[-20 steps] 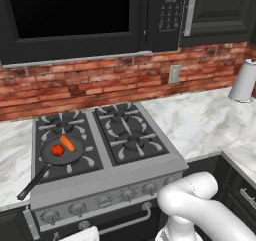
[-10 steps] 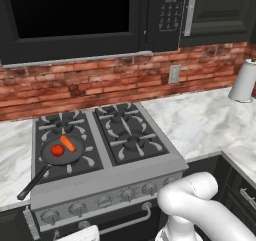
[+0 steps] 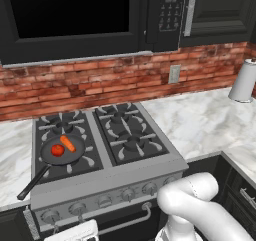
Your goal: Put the carrot and tomato in the pan. Then turn on the front left burner and set the heat to medium.
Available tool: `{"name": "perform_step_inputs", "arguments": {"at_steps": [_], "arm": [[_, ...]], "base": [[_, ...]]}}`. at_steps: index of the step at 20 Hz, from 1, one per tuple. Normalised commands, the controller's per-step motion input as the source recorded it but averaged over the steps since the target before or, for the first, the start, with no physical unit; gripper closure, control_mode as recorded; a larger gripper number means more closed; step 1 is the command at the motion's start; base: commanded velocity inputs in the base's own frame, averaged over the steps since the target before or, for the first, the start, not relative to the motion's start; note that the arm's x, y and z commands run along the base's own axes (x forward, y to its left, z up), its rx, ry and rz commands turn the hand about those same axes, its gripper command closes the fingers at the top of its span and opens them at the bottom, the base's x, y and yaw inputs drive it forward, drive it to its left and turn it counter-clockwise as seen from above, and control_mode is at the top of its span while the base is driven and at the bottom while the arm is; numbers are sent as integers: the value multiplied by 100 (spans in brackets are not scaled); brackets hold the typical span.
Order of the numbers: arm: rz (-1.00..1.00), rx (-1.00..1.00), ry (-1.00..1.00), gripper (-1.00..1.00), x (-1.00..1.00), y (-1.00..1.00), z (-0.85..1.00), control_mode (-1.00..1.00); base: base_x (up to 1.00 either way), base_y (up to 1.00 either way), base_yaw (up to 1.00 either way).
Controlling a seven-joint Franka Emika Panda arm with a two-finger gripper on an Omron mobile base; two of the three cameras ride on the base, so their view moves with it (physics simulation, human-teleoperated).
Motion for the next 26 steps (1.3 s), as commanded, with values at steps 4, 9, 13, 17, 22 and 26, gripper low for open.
{"name": "perform_step_inputs", "arguments": {"at_steps": [4,9,13,17,22,26], "arm": [[0,0,0,-100,0,16,0,-100],[0,0,0,-100,0,11,-2,-100],[0,0,0,-100,2,0,-19,-100],[0,0,0,-100,11,1,-21,-100],[0,0,0,-100,10,8,-1,-100],[1,0,0,-100,10,11,0,-100]], "base": [[0,0,0],[0,0,0],[0,0,0],[0,0,0],[0,0,0],[0,0,0]]}}
